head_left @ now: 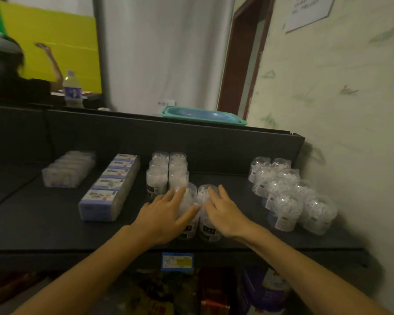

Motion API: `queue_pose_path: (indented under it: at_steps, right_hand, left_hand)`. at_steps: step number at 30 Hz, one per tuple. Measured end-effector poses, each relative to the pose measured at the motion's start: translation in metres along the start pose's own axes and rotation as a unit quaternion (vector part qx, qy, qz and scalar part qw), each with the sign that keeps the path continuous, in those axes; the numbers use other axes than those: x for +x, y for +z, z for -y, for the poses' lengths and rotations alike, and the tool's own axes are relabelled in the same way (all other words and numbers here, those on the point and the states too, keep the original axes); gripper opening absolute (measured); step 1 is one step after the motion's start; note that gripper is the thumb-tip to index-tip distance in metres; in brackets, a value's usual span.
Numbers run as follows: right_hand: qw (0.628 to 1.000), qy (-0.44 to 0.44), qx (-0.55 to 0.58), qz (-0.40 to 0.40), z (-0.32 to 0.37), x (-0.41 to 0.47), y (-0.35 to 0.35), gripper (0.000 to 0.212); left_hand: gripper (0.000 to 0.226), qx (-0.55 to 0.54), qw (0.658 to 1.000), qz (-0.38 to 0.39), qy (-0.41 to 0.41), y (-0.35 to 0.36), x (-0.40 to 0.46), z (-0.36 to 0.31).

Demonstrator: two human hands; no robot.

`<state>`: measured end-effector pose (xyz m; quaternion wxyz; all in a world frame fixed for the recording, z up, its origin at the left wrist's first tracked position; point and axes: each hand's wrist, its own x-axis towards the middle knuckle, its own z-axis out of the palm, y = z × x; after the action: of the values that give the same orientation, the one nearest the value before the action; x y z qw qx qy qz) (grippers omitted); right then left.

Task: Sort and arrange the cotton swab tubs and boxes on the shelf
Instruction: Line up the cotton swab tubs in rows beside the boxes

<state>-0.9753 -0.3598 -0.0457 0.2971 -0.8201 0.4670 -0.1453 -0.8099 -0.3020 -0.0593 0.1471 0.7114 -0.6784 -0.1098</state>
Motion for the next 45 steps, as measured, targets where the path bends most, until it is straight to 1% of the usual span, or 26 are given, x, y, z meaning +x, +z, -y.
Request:
queue_pose_path:
  at_steps: [3,7,9,13,19,24,28,34,40,43,45]
  right_hand:
    - [0.999,-0.014,0.028,0.022,0.014,0.002,0.009,0.055]
    - [0.997,-0.025,0.060,0.028,0.030,0.007,0.020,0.052]
    - [0.997,-0.027,0.071,0.031,0.036,0.010,0.025,0.049]
    - [0.997,-0.024,0.071,0.023,0.041,0.017,0.034,0.058]
    - [0.996,-0.017,0.083,0.018,0.045,0.022,0.038,0.059]
    - [0.995,-0.025,0.096,0.007,0.049,0.025,0.039,0.046]
    - [0.996,-0.015,0.090,-0.002,0.051,0.031,0.044,0.059]
    - [0.995,-0.012,0.099,-0.026,0.046,0.037,0.049,0.065]
    - [0.984,-0.015,0.171,-0.047,0.042,0.039,0.045,0.072]
    - [0.974,0.001,0.218,-0.065,0.040,0.041,0.039,0.068]
    - [0.972,0.012,0.227,-0.066,0.038,0.042,0.038,0.068]
  left_hand:
    - [0.077,0.016,1.000,-0.001,-0.019,-0.006,-0.007,0.014]
    - [0.078,0.023,0.999,-0.004,-0.036,-0.013,-0.013,0.029]
    - [0.079,0.013,0.999,-0.002,-0.035,-0.016,-0.015,0.038]
    - [0.081,-0.017,0.999,0.012,-0.032,-0.017,-0.013,0.054]
    - [0.082,-0.060,0.997,0.042,-0.028,-0.018,-0.006,0.064]
    - [0.080,-0.116,0.991,0.053,-0.032,-0.022,-0.005,0.065]
    - [0.078,-0.128,0.990,0.048,-0.026,-0.023,-0.004,0.067]
    - [0.079,-0.156,0.986,0.049,-0.036,-0.024,-0.001,0.068]
    - [0.082,-0.170,0.984,0.045,-0.040,-0.022,0.002,0.070]
    - [0.082,-0.185,0.981,0.039,-0.046,-0.022,0.004,0.070]
    - [0.081,-0.193,0.979,0.033,-0.049,-0.022,0.006,0.069]
